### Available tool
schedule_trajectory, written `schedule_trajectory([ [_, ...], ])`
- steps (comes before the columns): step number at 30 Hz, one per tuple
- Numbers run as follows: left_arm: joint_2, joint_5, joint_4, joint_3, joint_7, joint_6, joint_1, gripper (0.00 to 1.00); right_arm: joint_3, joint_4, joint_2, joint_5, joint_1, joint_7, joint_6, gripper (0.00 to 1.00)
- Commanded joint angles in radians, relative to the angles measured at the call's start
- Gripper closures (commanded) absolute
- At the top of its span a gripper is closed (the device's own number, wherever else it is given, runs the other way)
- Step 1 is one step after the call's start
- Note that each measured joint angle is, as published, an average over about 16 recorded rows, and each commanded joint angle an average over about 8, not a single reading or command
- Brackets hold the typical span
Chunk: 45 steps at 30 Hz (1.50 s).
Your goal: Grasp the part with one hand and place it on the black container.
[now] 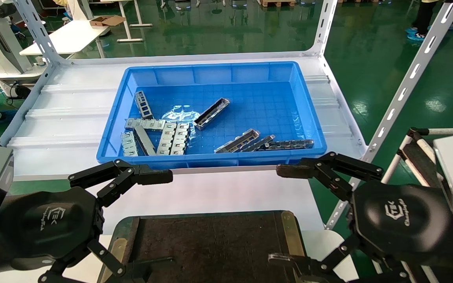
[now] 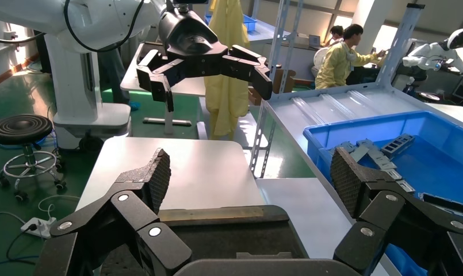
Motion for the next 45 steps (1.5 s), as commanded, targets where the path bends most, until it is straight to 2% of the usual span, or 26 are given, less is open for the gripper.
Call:
schedule_trajectory([
  [1, 0.0, 0.0, 0.0, 0.0, 0.0, 0.0, 0.0, 0.0, 0.0, 0.0, 0.0, 0.0, 0.0, 0.0, 0.0, 0.0],
  [45, 0.0, 0.001, 0.0, 0.0, 0.0, 0.0, 0.0, 0.0, 0.0, 0.0, 0.0, 0.0, 0.0, 0.0, 0.0, 0.0],
])
